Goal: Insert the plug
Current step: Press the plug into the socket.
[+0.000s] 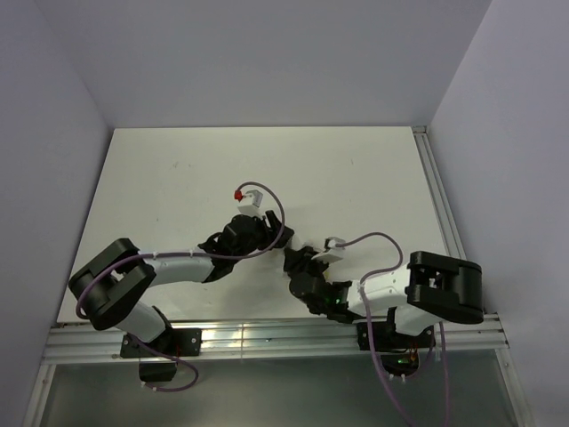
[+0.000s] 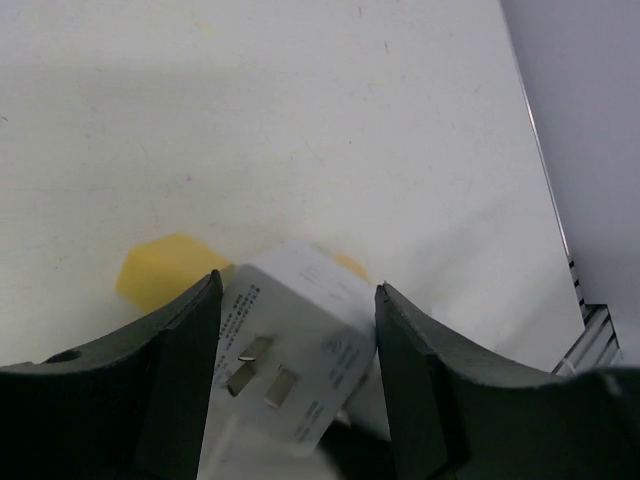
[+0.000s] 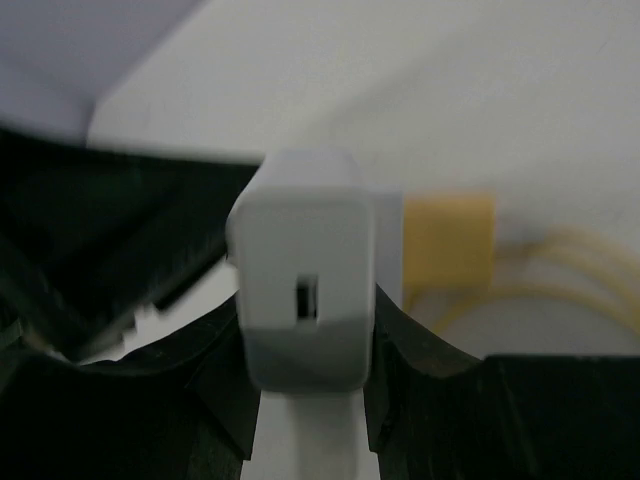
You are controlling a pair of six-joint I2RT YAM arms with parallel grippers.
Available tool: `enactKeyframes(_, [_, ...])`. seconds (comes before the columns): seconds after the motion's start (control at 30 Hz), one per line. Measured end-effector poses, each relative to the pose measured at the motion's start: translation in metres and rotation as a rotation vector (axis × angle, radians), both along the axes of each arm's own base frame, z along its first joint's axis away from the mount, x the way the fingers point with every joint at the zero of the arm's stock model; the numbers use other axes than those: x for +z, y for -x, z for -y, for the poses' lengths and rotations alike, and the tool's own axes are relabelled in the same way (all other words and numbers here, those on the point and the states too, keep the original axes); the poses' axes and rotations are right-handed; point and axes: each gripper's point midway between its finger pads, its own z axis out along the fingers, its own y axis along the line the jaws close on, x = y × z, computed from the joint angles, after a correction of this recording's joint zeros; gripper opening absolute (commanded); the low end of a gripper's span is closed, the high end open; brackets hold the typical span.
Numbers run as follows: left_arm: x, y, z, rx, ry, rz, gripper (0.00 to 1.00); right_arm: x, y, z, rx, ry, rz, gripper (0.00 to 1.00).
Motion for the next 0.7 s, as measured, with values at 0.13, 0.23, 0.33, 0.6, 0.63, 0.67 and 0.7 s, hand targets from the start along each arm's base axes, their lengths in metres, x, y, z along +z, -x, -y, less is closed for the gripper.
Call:
enactKeyframes(0.13, [0.003, -0.003, 0.004, 0.018, 0.007, 0.014, 0.00, -0.025, 0.035, -0.035, 0.254, -0.033, -0.125, 0.00])
enactKeyframes(0.23, [0.018, 0.004, 0.019, -0.020, 0.051, 0.036, 0.00, -0.047, 0.056, -0.030, 0.395, -0.003, -0.237, 0.00])
enactKeyframes(0.33, [0.025, 0.017, 0.035, -0.093, 0.099, 0.024, 0.00, -0.047, 0.066, -0.030, 0.483, 0.004, -0.285, 0.00])
enactKeyframes(0.6, [0.017, 0.049, 0.051, -0.222, 0.088, -0.026, 0.07, -0.046, 0.067, -0.025, 0.534, 0.019, -0.326, 0.01])
enactKeyframes(0.63, [0.017, 0.050, 0.050, -0.223, 0.082, -0.026, 0.13, -0.046, 0.068, -0.024, 0.537, 0.019, -0.331, 0.04])
enactKeyframes(0.67, [0.018, 0.051, 0.048, -0.225, 0.075, -0.028, 0.15, -0.045, 0.069, -0.024, 0.542, 0.021, -0.334, 0.12])
enactKeyframes(0.7, [0.019, 0.052, 0.047, -0.225, 0.072, -0.025, 0.18, -0.044, 0.069, -0.022, 0.543, 0.025, -0.337, 0.18])
